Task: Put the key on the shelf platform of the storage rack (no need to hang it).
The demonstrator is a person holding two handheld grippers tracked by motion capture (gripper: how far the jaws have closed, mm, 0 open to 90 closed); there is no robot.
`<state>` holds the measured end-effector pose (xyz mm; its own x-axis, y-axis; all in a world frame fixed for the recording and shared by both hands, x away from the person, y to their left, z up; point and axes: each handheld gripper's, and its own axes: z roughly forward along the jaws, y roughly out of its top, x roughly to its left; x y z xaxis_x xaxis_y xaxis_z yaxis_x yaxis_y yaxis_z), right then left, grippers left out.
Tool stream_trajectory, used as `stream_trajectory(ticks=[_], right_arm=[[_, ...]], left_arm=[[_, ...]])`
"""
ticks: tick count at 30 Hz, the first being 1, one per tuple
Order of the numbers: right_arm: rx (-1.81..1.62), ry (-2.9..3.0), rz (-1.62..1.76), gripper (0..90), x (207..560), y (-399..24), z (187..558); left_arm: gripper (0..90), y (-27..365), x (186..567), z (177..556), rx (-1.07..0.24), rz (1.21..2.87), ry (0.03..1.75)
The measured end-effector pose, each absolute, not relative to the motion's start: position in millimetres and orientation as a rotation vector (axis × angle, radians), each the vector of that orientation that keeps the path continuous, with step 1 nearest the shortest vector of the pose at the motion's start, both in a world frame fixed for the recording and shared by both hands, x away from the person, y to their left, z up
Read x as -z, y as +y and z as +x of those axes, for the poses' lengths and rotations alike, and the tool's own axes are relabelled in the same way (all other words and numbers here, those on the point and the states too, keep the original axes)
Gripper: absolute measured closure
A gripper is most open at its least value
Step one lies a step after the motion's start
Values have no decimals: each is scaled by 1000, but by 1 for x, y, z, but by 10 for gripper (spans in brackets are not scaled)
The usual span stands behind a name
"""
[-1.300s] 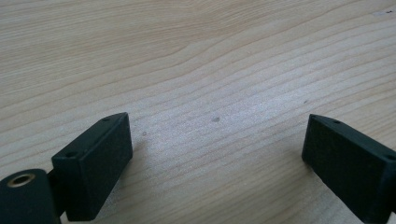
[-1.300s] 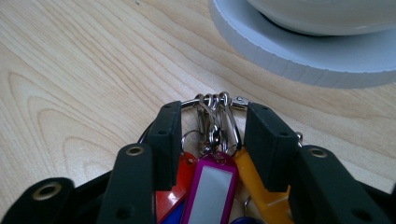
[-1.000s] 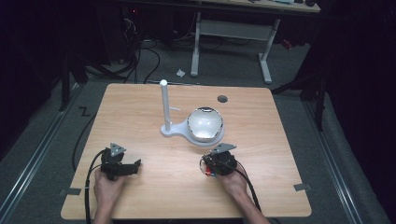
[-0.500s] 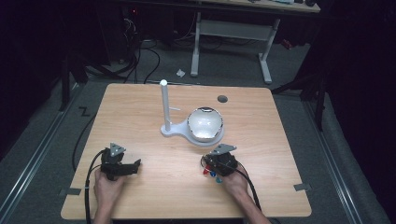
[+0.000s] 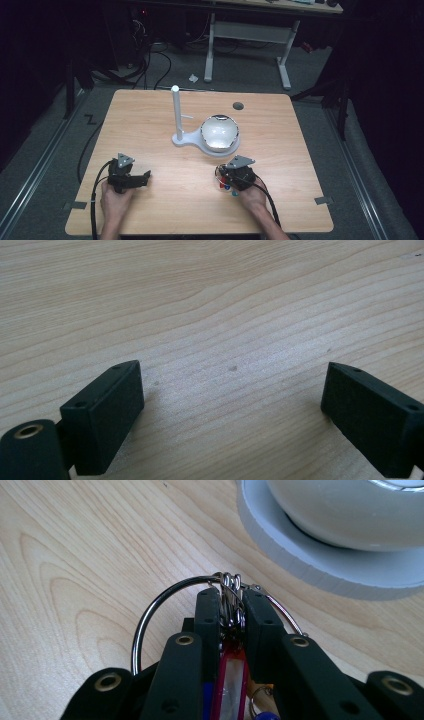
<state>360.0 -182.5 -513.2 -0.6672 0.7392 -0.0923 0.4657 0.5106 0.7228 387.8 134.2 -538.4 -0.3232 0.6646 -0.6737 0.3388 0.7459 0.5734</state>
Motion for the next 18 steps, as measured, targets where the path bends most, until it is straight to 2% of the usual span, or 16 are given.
stream_trajectory(ticks=[18], right_arm=[[-1107,2299,1047,789,490,-206,350]], left_arm=[[111,134,538,388,-401,752,1943]])
